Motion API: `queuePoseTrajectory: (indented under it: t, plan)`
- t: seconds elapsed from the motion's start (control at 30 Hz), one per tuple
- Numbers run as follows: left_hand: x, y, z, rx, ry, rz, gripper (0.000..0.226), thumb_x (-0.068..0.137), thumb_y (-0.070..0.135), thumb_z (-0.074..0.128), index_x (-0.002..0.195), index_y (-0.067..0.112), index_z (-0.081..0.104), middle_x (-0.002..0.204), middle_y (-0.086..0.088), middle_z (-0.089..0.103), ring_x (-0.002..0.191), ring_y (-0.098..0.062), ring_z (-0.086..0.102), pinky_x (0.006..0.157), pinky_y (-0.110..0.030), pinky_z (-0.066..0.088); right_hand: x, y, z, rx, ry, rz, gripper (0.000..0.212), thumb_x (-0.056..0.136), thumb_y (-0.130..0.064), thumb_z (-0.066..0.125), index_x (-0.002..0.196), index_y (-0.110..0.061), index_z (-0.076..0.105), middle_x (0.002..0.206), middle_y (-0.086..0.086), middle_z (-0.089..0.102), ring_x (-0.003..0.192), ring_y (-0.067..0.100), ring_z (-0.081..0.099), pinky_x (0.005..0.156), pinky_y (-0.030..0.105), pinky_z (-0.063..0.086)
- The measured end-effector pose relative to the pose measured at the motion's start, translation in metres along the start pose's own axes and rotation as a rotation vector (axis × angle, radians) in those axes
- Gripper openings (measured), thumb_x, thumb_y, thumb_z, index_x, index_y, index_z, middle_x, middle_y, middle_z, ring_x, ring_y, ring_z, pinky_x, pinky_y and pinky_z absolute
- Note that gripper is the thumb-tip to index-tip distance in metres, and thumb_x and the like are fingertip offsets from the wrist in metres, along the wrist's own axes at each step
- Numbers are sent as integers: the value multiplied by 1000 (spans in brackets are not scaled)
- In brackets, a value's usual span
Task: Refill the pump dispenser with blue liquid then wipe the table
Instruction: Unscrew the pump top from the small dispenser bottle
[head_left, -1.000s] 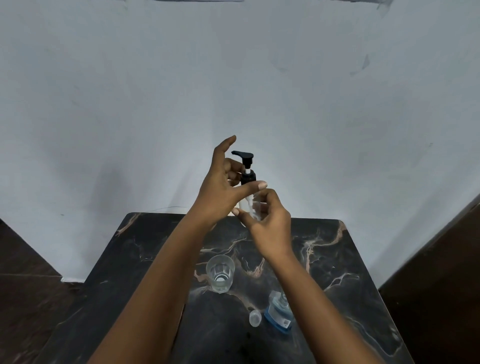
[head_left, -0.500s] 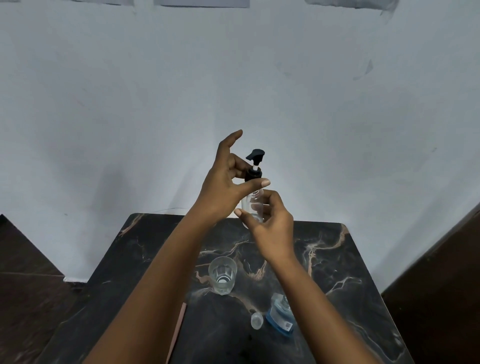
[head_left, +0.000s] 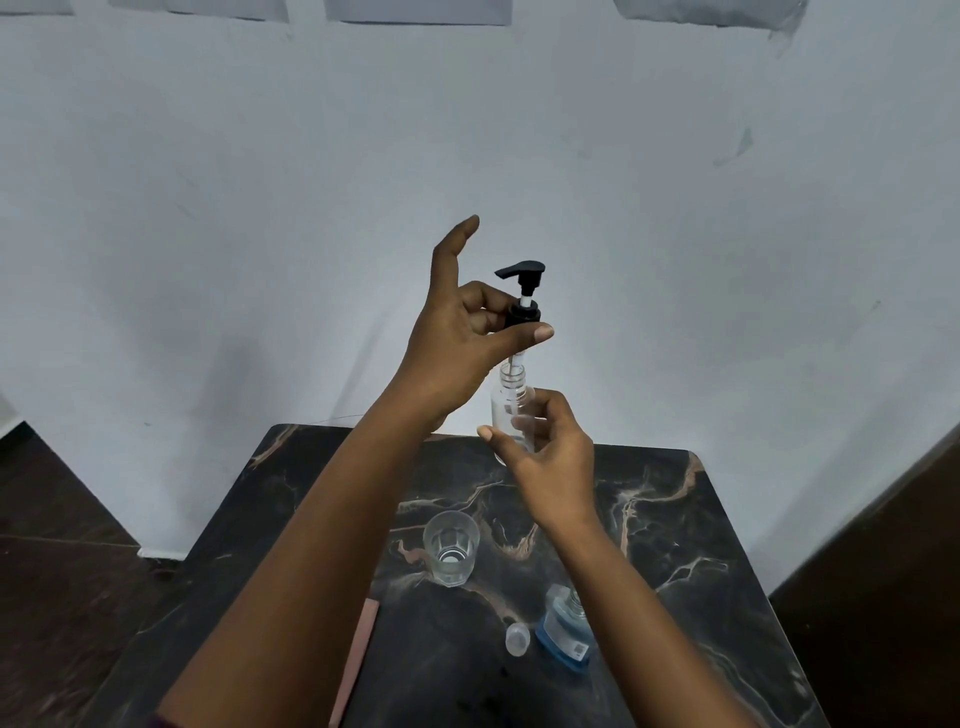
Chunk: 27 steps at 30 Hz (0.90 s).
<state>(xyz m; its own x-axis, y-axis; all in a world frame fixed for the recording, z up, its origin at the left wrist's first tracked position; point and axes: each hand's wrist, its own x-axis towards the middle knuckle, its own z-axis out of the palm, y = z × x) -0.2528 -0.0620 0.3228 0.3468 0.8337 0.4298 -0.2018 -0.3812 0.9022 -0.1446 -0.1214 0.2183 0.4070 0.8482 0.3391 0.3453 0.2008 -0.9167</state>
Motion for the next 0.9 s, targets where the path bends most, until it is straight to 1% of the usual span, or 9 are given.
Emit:
queuePoseTrajectory:
  t: [0.07, 0.13, 0.23, 0.33, 0.4, 0.57, 0.7, 0.83, 0.9]
  plan:
    - [-1, 1, 0, -36, 20, -12, 102, 75, 2, 80, 148, 39, 19, 77, 5, 69, 91, -18, 74, 89, -28, 57, -1, 0, 0, 0, -2, -4, 45, 73, -34, 83, 104, -36, 52, 97, -31, 56, 87, -11, 59, 62, -1, 45]
    - [-2, 3, 0, -48, 48, -12, 100, 76, 0, 79, 148, 37, 20, 81, 0, 69, 92, -16, 73, 89, -27, 57, -2, 1, -1, 3, -5, -6, 45, 73, -34, 83, 104, -37, 52, 96, -34, 54, 85, -13, 59, 62, 0, 45]
    - [-3, 4, 0, -37, 82, 1, 96, 78, -1, 77, 148, 35, 21, 91, -12, 69, 93, -16, 73, 89, -27, 57, -2, 2, -2, 9, -11, -3, 45, 73, -33, 83, 105, -36, 52, 98, -34, 54, 87, -11, 59, 63, 1, 47]
    - [-6, 4, -1, -39, 81, -16, 94, 78, 1, 77, 147, 36, 22, 92, -10, 71, 94, -16, 73, 94, -32, 55, -3, 3, -3, 8, -14, 3, 45, 74, -33, 83, 105, -37, 51, 98, -35, 53, 86, -10, 59, 63, 2, 48]
    - [-7, 2, -2, -67, 85, -12, 93, 79, -1, 76, 147, 34, 25, 94, -12, 71, 94, -17, 73, 95, -33, 55, -4, 4, -3, 14, -19, 6, 44, 74, -32, 83, 105, -38, 52, 97, -35, 53, 85, -11, 59, 64, 4, 49]
    - [-11, 2, -2, -91, 68, 3, 92, 79, -5, 75, 147, 32, 25, 98, -14, 70, 94, -19, 73, 92, -29, 56, -6, 5, -3, 22, -25, 15, 44, 74, -30, 83, 105, -36, 53, 98, -33, 55, 85, -11, 60, 64, 4, 49]
    - [-13, 4, 1, -55, 67, 11, 92, 79, -4, 75, 147, 32, 24, 102, -21, 69, 93, -19, 73, 93, -31, 56, -7, 7, -3, 24, -23, 12, 43, 73, -29, 84, 105, -32, 55, 99, -26, 60, 87, -11, 60, 65, 5, 49]
    - [-12, 5, 4, -29, 40, 28, 94, 80, -4, 74, 148, 34, 22, 104, -22, 67, 92, -19, 73, 92, -31, 56, -8, 8, -2, 23, -18, 13, 44, 74, -29, 83, 106, -34, 54, 99, -30, 56, 87, -10, 60, 65, 3, 49]
    - [-10, 4, 3, -54, 51, 26, 93, 80, -3, 74, 148, 33, 21, 98, -19, 69, 92, -19, 73, 89, -27, 56, -9, 10, -2, 23, -17, 14, 43, 74, -29, 83, 106, -34, 54, 99, -28, 57, 88, -8, 60, 66, 5, 50]
